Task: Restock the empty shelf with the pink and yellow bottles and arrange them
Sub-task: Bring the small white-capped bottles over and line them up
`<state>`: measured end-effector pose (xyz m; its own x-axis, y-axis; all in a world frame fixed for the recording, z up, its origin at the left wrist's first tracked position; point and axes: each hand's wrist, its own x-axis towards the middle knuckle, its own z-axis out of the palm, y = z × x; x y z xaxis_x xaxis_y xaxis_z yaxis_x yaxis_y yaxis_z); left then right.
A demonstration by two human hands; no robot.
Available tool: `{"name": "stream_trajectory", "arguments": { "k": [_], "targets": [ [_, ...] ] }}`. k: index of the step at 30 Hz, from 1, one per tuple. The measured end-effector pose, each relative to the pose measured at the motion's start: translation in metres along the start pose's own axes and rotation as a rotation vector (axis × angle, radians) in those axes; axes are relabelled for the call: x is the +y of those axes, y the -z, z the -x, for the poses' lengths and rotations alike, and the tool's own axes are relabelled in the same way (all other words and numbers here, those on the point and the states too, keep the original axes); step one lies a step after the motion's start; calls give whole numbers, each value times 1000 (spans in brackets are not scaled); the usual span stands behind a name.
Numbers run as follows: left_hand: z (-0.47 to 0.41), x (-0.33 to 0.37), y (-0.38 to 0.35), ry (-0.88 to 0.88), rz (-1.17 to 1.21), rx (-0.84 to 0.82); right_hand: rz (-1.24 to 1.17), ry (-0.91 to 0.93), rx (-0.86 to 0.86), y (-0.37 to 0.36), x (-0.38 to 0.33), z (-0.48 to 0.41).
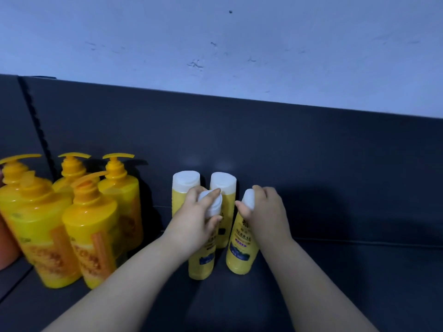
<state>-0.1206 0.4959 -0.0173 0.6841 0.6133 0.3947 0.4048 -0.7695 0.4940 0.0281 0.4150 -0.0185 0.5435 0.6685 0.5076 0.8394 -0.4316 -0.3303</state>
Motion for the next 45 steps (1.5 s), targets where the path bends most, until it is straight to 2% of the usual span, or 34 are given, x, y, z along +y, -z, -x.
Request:
{"name": "stream_trajectory", "arguments": {
  "k": [2, 7, 14, 17, 23, 28, 35, 45],
  "targets": [
    [-11, 0, -7, 9, 29, 20, -9, 90, 53, -10, 11, -8],
    [-23, -2, -17, -8, 43, 81, -125, 133, 115, -23, 25, -25],
    [-22, -6, -18, 3, -8, 83, -223, 188, 52, -30, 32, -42],
    [-17, -5, -21, -23, -103, 132, -207, 271, 47, -22, 36, -41],
    [-10, 8, -17, -224, -442, 182, -41, 386, -47, 0, 40, -26],
    [-3, 32, -3, -298, -521, 202, -31, 411, -22, 21, 28, -6],
    [16, 43, 24, -450, -541, 196, 177, 354, 61, 54, 3, 35],
    [75, 57, 33, -639, -432, 108, 378, 124, 108, 108, -21, 142]
  ]
}}
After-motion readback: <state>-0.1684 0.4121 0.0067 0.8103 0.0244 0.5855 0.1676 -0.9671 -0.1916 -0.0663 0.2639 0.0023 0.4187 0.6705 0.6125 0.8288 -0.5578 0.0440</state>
